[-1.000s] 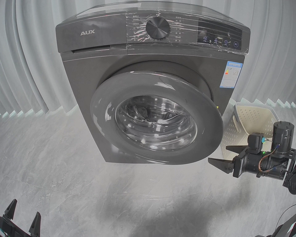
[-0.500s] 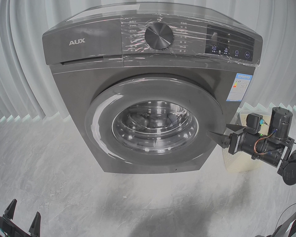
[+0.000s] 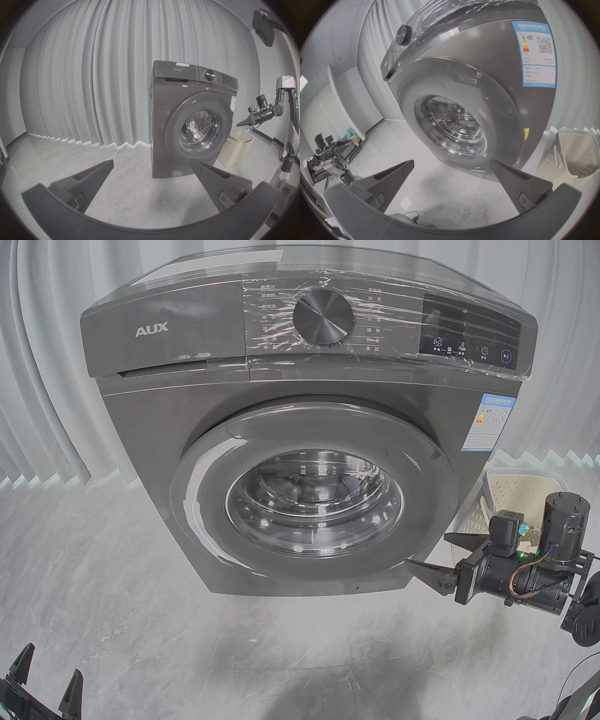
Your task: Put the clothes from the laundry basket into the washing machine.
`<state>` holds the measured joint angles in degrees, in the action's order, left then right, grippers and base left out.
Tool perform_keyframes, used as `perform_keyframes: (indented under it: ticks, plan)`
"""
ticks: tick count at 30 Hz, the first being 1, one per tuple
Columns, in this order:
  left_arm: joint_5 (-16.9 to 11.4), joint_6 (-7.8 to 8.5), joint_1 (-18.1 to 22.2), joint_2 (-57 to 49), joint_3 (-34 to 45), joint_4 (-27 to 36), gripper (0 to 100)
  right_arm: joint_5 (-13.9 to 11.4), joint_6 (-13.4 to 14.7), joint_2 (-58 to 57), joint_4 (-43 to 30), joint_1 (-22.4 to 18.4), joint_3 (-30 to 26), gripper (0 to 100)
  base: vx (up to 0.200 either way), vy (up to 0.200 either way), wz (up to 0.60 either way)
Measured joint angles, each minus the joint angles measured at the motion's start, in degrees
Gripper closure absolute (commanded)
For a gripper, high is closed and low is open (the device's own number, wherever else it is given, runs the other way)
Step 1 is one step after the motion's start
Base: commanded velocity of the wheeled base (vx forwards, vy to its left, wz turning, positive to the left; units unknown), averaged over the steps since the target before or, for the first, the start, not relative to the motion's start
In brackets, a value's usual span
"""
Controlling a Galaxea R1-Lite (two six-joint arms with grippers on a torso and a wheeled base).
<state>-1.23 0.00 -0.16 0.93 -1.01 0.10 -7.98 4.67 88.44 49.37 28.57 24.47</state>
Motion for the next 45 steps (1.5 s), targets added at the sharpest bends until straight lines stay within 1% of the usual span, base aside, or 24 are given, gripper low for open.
perform_keyframes:
  ticks: [4,8,12,15,18,22,29,33,37,39,45]
  plan:
    - [0.0,0.0,0.0,0.0,0.0,-0.02,0,-0.11,0.2,-0.84,0.55,0.78,-0.16,0,0.2,0.0,0.0]
    - [0.01,0.05,-0.05,0.0,0.0,0.0,0,0.16,0.45,-1.05,0.71,0.52,2.02,0,0.05,0.0,0.0]
    - [0.01,0.07,-0.05,0.0,0.0,0.0,0,2.44,0.77,-0.63,0.02,-0.79,4.5,0,0.0,0.0,0.0]
    - [0.0,0.07,0.0,0.0,0.0,-0.02,0,3.15,1.07,0.04,1.32,-1.66,5.81,0,0.0,0.0,0.0]
    - [0.01,0.07,0.0,0.0,0.0,-0.02,0,3.54,1.02,1.02,2.72,-1.93,5.83,0,0.0,0.0,0.0]
    - [0.01,0.05,0.0,0.0,0.0,0.0,0,4.07,0.85,1.99,2.83,-2.34,5.81,0,0.0,0.0,0.0]
    - [0.0,-0.02,-0.05,0.0,0.0,-0.02,0,4.62,0.26,1.5,9.52,-1.68,2.46,0,0.0,0.0,0.0]
    - [0.01,-0.1,0.0,0.0,0.0,0.0,0,5.74,-0.33,-1.84,10.84,-1.07,-1.35,0,0.0,0.0,0.0]
    - [0.0,-0.11,0.0,0.0,0.0,0.0,0,5.47,-0.46,-6.69,9.61,-0.71,-6.19,0,0.0,0.0,0.0]
    - [0.0,-0.13,-0.02,0.0,0.0,0.0,0,5.19,-0.68,-9.89,8.96,-1.57,-8.79,0,0.0,0.0,0.0]
    - [-0.07,-0.21,0.0,0.0,0.0,0.0,0,4.33,-1.45,-21.3,7.72,-7.33,-15.4,0,0.0,0.0,0.0]
